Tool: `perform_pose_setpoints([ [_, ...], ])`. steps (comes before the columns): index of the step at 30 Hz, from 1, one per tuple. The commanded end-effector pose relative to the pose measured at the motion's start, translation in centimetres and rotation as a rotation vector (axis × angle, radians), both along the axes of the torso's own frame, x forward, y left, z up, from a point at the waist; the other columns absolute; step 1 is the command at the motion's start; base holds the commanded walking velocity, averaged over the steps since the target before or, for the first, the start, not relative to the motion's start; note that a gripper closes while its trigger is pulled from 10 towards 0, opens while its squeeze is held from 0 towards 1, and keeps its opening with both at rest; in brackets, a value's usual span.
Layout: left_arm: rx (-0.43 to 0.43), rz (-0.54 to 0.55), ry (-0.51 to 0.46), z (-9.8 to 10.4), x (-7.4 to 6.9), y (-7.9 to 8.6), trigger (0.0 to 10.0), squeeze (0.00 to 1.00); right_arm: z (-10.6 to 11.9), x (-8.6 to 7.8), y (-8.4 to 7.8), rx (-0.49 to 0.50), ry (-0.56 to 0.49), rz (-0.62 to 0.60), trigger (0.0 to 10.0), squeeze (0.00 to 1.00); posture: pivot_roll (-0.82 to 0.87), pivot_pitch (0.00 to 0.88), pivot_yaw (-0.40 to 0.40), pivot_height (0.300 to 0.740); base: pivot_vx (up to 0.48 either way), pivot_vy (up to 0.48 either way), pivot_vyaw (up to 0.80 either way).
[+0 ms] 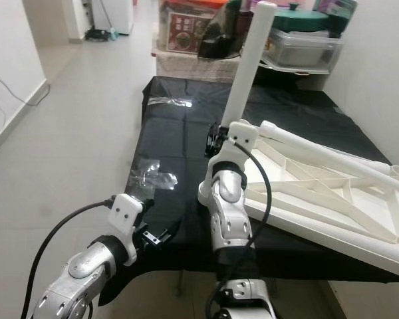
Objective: Building children table
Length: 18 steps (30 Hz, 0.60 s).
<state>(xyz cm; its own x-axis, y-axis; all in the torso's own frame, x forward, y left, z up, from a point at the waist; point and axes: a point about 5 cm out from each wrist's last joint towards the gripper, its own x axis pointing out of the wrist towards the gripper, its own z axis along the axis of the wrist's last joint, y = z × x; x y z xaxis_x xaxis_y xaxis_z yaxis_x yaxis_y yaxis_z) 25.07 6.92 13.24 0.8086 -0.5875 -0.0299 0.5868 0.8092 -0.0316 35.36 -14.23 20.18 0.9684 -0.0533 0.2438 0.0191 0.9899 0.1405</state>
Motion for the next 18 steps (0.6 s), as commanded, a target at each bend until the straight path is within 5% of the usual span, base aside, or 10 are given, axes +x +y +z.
perform_pose_setpoints([
  [1,0.000,-0.011,0.002,-0.2,0.1,-0.2,10.0,0.00,-0.1,0.4,-0.8,0.003,-0.002,0.084,10.0,0.00,0.10,0.000,-0.086,0.740,0.000,0.000,0.00],
  [4,0.001,-0.014,0.001,-0.3,0.2,-0.3,10.0,0.00,-0.3,0.8,-1.0,-0.014,0.024,0.188,10.0,0.00,0.10,0.000,-0.087,0.740,0.000,0.000,0.00],
  [6,0.001,-0.018,-0.003,-0.3,0.2,-0.4,10.0,0.00,-0.4,1.8,-0.9,-0.062,0.087,0.435,10.0,0.00,0.11,0.000,-0.097,0.740,0.000,0.000,0.00],
  [7,0.001,-0.018,-0.003,-0.3,0.2,-0.4,10.0,0.00,-0.4,1.8,-0.9,-0.062,0.087,0.435,10.0,0.00,0.11,0.000,-0.097,0.740,0.000,0.000,0.00],
  [9,0.002,-0.020,-0.007,-0.3,0.1,-0.4,10.0,0.00,0.1,2.5,-0.3,-0.074,0.121,0.668,10.0,0.00,0.13,0.000,-0.110,0.740,0.000,0.000,0.00],
  [13,0.001,-0.020,-0.012,-0.2,-0.1,-0.4,10.0,0.00,0.3,2.5,0.6,-0.120,0.163,0.893,10.0,0.00,0.14,0.000,-0.121,0.740,0.000,0.000,0.00],
  [18,0.001,-0.020,-0.012,-0.2,-0.1,-0.4,10.0,0.00,0.3,2.5,0.6,-0.120,0.163,0.893,10.0,0.00,0.14,0.000,-0.121,0.740,0.000,0.000,0.00],
])
